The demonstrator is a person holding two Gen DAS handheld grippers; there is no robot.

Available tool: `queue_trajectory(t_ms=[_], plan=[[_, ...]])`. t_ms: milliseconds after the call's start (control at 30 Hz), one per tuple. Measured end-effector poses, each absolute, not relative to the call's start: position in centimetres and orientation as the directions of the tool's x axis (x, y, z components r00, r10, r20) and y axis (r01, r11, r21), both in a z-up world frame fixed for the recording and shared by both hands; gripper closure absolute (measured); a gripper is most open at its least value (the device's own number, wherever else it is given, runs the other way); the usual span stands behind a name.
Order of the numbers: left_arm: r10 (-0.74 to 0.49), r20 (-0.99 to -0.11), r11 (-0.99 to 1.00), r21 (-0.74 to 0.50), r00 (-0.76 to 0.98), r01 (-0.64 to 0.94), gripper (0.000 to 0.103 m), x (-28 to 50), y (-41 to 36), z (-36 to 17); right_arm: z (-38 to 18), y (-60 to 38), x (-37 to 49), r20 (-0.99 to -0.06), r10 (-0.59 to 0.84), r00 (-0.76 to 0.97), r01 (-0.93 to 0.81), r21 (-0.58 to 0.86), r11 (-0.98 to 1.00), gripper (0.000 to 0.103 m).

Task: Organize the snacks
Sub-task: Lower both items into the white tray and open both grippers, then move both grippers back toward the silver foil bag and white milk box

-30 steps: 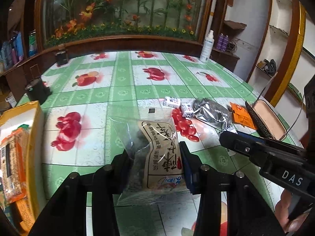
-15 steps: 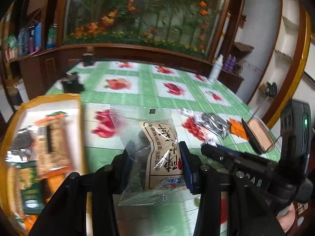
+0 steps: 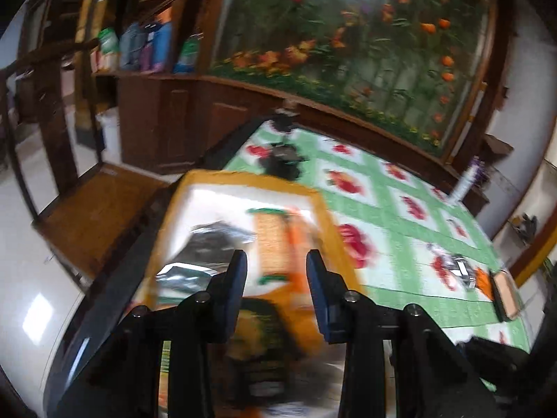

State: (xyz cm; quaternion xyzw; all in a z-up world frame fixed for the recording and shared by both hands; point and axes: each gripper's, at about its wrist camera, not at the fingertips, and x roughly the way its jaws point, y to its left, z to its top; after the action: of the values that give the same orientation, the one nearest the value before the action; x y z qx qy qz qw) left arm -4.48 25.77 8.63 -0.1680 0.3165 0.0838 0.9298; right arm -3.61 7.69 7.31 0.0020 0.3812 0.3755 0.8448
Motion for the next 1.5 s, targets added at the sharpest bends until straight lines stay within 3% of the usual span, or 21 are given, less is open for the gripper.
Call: queue_trajectory(t_ms=[367, 667, 767, 1000, 1100, 1167, 1300, 1500], plan=[[0.016, -0.633, 0.903, -0.322, 0.774, -0.283, 0.069, -5.4, 28.0, 7.2, 4.8, 11.2, -3.4, -0.682, 0.602, 0.416, -0.651, 0.24, 0.72, 0.079], [0.05, -0.61, 0.896, -0.323, 0.791, -0.305, 0.068, -7.1, 28.6, 8.7, 4.9, 14.9, -0.2, -0.703, 0.624, 0.34, -0.648, 0.306, 0.698, 0.078], [0.058, -0.604, 0.898, -0.316, 0.795, -0.306, 0.062, -8.0, 28.9, 8.9, 5.3, 13.3, 0.9, -0.655, 0.702, 0.281, -0.627, 0.429, 0.651, 0.078], [0.036, -0.601, 0.908, -0.315, 0.799, -0.277, 0.052, -7.9, 27.9, 9.2, 6.8, 7.5, 2.0, -0.611, 0.712, 0.347, -0.567, 0.468, 0.678, 0.078], [0.008, -0.592, 0.921, -0.309, 0.806, -0.237, 0.041, -7.5, 26.0, 9.5, 6.8, 5.0, 2.4, -0.614, 0.694, 0.377, -0.542, 0.461, 0.703, 0.069], [-0.013, -0.589, 0.932, -0.3, 0.808, -0.204, 0.04, -7.3, 24.5, 9.8, 6.7, 2.9, 2.7, -0.611, 0.681, 0.403, -0.527, 0.453, 0.719, 0.055], [-0.062, -0.584, 0.955, -0.27, 0.809, -0.121, 0.025, -6.6, 20.3, 10.6, 6.3, -1.4, 3.8, -0.614, 0.651, 0.447, -0.479, 0.45, 0.753, 0.055], [-0.177, -0.627, 0.974, -0.22, 0.758, 0.046, 0.019, -3.9, 11.4, 10.1, 5.0, -10.6, 7.2, -0.622, 0.574, 0.533, -0.31, 0.488, 0.816, 0.055]])
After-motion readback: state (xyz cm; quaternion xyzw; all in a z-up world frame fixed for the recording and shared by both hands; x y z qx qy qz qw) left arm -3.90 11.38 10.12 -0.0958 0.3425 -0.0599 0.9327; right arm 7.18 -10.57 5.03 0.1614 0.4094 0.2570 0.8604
